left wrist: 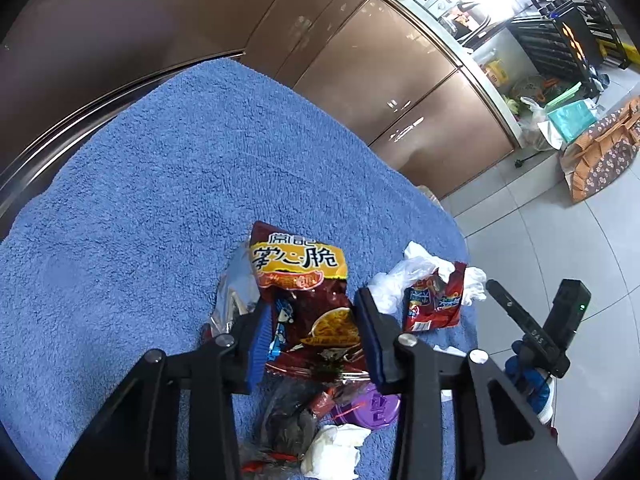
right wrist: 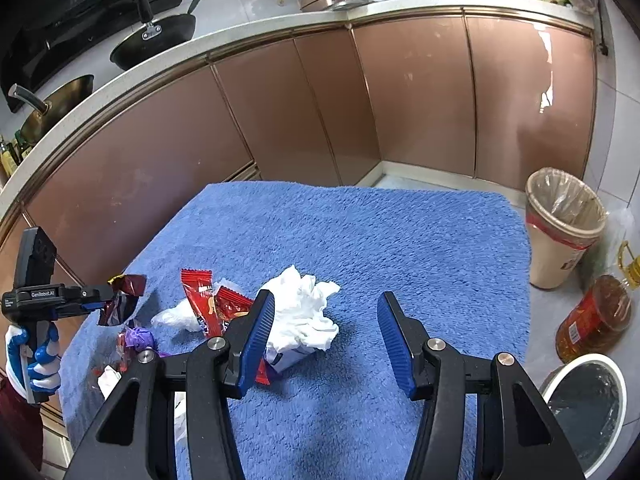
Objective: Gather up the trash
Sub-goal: 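Grasp a white tissue with the right tool, then carry the snack bag and tissue to the white bin and open both tools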
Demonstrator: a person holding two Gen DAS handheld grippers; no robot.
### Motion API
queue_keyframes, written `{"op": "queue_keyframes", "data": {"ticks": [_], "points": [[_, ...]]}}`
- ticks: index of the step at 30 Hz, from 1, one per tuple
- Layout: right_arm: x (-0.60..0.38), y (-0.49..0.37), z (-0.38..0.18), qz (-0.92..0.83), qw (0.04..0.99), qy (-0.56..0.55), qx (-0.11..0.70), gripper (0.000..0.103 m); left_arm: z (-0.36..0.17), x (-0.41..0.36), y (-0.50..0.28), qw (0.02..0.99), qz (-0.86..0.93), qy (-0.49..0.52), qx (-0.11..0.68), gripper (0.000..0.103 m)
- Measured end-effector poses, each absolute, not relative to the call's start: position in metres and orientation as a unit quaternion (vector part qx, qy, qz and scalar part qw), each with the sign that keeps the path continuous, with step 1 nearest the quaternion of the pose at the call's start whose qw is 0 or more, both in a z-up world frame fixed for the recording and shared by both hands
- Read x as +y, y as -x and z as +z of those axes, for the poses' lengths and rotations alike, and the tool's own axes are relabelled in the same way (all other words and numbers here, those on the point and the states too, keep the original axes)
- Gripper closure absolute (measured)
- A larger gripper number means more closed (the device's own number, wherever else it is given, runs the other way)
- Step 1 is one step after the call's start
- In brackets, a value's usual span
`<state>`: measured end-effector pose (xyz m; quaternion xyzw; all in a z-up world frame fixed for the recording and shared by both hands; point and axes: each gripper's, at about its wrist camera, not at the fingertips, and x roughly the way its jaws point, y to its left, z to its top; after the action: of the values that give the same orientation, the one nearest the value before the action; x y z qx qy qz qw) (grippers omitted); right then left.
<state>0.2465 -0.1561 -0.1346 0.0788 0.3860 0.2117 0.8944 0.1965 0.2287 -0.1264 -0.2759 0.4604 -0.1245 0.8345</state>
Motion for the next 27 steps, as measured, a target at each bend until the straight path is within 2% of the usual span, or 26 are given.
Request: {"op": "queue_keyframes", "data": {"ticks": [4, 7, 8, 9, 10, 19, 27], "points": [[-0.152, -0.255, -0.142, 0.224, 0.886, -0.091, 0.395, 0.051, -0.12, 0.226, -0.192, 0.839, -0.125, 0.27, 0.455, 0.065], [-0.149, -0.261, -0.148, 0.234, 0.879, -0.101, 0.404, 0.064, -0.115, 0.224, -0.189, 0.843, -0.128, 0.267, 0.45, 0.065], [-0.147, -0.262, -0.149, 0.237, 0.877, -0.1, 0.406, 0.076, -0.112, 0.223, -0.186, 0.844, -0.13, 0.266, 0.447, 0.066], [-0.145, -0.262, -0.15, 0.239, 0.876, -0.095, 0.408, 0.094, -0.11, 0.223, -0.186, 0.845, -0.13, 0.265, 0.445, 0.066], [-0.142, -0.262, -0.149, 0.24, 0.877, -0.087, 0.407, 0.098, -0.108, 0.223, -0.184, 0.847, -0.131, 0.265, 0.443, 0.066], [-0.144, -0.234, -0.107, 0.247, 0.901, -0.07, 0.35, 0.099, -0.076, 0.214, -0.167, 0.859, -0.139, 0.26, 0.418, 0.066], [-0.191, -0.196, -0.076, 0.228, 0.917, -0.081, 0.316, 0.099, -0.042, 0.168, -0.157, 0.864, -0.174, 0.239, 0.407, 0.066]]}}
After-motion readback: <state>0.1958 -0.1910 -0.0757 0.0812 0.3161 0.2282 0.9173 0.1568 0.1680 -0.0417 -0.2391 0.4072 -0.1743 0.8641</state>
